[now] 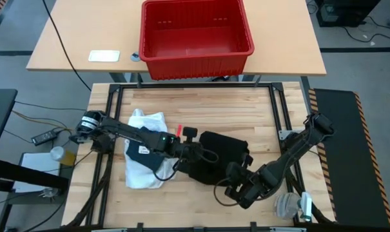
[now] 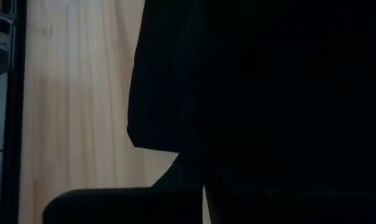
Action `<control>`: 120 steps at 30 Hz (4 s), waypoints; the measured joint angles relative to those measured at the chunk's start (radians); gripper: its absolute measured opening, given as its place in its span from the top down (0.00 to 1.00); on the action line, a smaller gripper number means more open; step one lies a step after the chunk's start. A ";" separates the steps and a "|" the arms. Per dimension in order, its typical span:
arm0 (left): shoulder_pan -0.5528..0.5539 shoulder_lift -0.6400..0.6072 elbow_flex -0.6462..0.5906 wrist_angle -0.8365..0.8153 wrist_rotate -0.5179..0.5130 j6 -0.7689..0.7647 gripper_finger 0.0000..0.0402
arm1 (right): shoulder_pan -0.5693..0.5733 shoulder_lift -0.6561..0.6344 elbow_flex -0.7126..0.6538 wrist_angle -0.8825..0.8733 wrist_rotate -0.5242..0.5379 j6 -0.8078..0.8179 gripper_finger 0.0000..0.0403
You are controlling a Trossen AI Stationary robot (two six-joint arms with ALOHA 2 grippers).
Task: Fold laundry
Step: Fold the black shirt
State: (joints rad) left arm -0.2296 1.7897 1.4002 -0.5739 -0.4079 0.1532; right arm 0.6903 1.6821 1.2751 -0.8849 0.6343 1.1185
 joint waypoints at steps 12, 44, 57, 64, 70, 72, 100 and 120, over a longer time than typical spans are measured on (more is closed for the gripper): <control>0.056 -0.019 0.000 0.095 0.244 0.177 1.00 | -0.028 -0.002 0.000 -0.056 -0.009 0.015 0.94; 0.344 -0.002 0.000 0.265 0.488 0.306 1.00 | -0.213 -0.351 -0.365 0.182 0.023 -0.146 0.94; 0.390 0.000 -0.002 0.312 0.533 0.294 1.00 | -0.295 -0.450 -0.367 0.139 0.021 -0.164 0.94; 0.429 0.000 -0.002 0.333 0.575 0.278 1.00 | -0.361 -0.558 -0.486 0.329 0.005 -0.233 0.94; 0.428 -0.001 -0.002 0.331 0.586 0.262 1.00 | -0.472 -0.672 -0.648 0.704 -0.173 -0.449 0.94; 0.422 -0.001 -0.002 0.320 0.583 0.262 1.00 | -0.508 -0.706 -0.674 0.738 -0.211 -0.479 0.94; 0.564 0.040 0.000 0.517 0.568 0.210 1.00 | -0.828 -0.840 -0.687 0.439 -0.101 -0.552 0.94; 0.646 0.102 0.050 0.624 0.613 0.256 1.00 | -1.000 -0.845 -0.687 0.346 -0.093 -0.527 0.94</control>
State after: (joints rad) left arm 0.4161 1.8917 1.4502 0.0505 0.2047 0.4095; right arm -0.3095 0.8375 0.5877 -0.5389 0.5411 0.5915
